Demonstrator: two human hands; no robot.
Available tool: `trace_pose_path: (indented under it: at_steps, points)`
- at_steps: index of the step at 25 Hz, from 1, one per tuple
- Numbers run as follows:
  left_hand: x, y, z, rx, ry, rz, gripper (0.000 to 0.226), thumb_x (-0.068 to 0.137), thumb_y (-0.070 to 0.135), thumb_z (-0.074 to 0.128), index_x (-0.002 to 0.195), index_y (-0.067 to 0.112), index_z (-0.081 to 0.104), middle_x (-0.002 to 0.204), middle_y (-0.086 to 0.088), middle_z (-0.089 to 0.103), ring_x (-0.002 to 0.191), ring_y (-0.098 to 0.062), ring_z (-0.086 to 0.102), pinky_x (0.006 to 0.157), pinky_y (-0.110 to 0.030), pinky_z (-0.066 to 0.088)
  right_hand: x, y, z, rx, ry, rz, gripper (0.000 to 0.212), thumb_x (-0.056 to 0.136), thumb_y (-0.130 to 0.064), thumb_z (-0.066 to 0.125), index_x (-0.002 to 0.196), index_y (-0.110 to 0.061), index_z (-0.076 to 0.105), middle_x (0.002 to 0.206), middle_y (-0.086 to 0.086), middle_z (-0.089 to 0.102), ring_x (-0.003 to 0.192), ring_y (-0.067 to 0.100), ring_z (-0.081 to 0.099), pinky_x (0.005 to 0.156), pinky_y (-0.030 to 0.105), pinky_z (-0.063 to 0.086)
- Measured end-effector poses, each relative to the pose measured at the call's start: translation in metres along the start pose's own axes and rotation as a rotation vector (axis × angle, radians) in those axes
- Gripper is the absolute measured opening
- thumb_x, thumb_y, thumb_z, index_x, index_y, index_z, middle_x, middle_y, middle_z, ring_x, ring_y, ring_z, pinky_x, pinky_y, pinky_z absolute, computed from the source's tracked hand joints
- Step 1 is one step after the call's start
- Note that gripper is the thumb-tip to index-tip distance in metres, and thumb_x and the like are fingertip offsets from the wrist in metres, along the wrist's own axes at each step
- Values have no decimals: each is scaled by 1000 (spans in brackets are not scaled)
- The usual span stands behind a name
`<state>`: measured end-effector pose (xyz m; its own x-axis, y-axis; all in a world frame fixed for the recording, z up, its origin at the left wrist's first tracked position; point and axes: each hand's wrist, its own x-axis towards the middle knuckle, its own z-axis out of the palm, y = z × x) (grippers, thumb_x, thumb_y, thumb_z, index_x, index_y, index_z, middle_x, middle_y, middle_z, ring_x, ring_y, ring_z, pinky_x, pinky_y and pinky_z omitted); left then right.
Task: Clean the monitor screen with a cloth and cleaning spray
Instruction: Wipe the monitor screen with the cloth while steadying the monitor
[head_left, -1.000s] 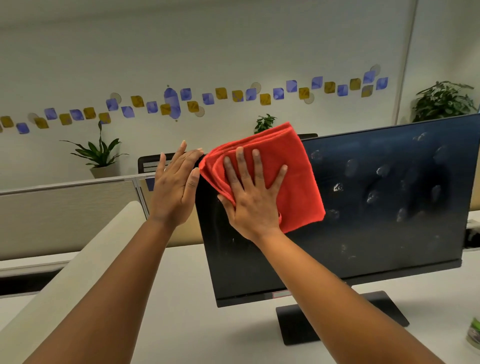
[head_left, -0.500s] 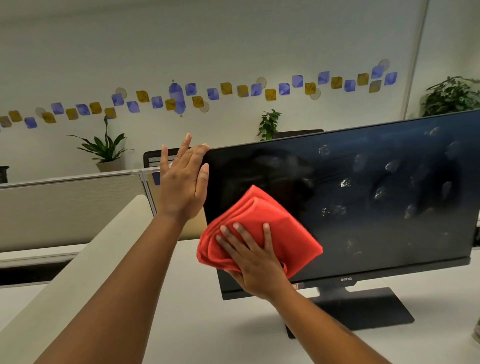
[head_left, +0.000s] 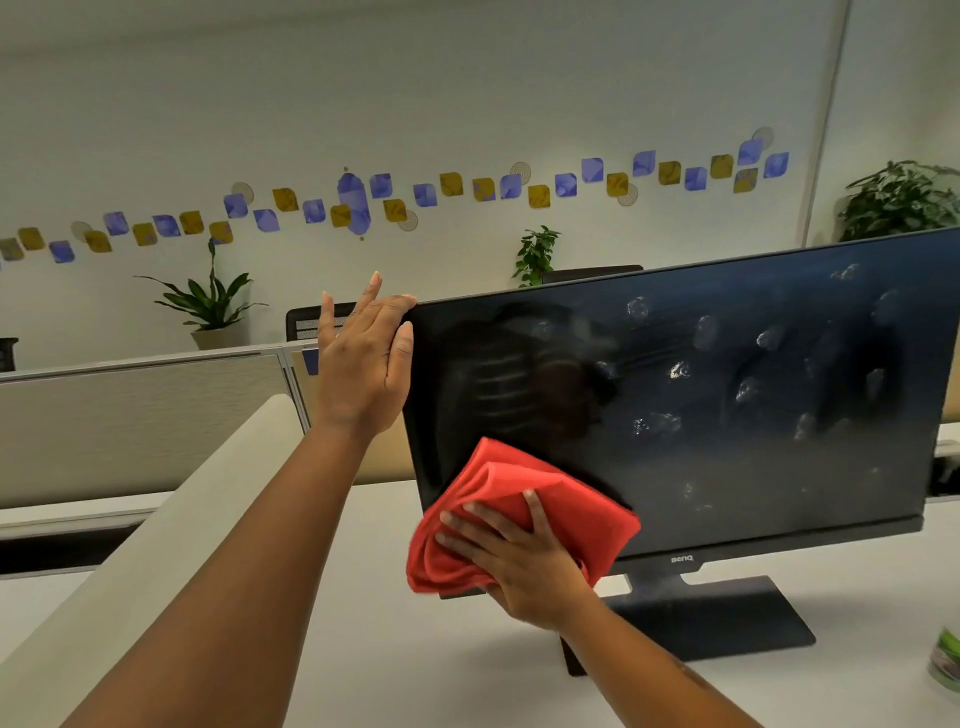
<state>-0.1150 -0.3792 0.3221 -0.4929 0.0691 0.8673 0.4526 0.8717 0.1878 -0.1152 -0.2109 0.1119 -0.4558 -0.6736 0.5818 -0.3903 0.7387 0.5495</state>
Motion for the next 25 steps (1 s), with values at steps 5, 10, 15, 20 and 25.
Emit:
trace_pose_path:
  at_steps: [5, 10, 15, 20, 25]
  points:
    - [3, -1, -4, -1, -22, -8, 58, 87, 41, 16, 119, 13, 55, 129, -7, 56, 136, -16, 28, 112, -39, -4, 76, 41, -39, 111, 180, 212, 60, 88, -50, 31, 144, -32, 19, 153, -9, 26, 143, 17, -19, 108, 59, -13]
    - [1, 1, -2, -9, -47, -18, 59, 87, 45, 16, 121, 15, 52, 130, -7, 54, 137, -19, 26, 112, -44, -5, 119, 76, -66, 194, 295, 396, 58, 91, -47, 33, 145, -29, 18, 154, -5, 25, 141, 16, -12, 108, 59, -14]
    - [-3, -2, -1, 8, -29, -29, 59, 87, 46, 17, 123, 14, 51, 131, -8, 54, 137, -17, 24, 112, -45, -3, 100, 55, -52, 189, 254, 358, 65, 90, -50, 34, 146, -25, 13, 156, -4, 19, 143, 15, -11, 109, 58, -14]
    - [-2, -1, -1, 8, -24, -25, 58, 87, 45, 17, 121, 14, 52, 131, -6, 54, 137, -17, 25, 113, -47, -2, 45, 15, -17, 174, 144, 293, 76, 86, -60, 32, 147, -25, 3, 155, -6, -17, 144, 16, -14, 110, 59, -8]
    - [-4, 2, -2, 44, -29, -26, 58, 87, 46, 15, 121, 16, 52, 132, -5, 53, 138, -18, 25, 112, -46, -5, -15, -17, 8, 128, 27, 173, 85, 79, -70, 32, 147, -25, 8, 157, -4, -11, 145, 20, -13, 110, 59, -10]
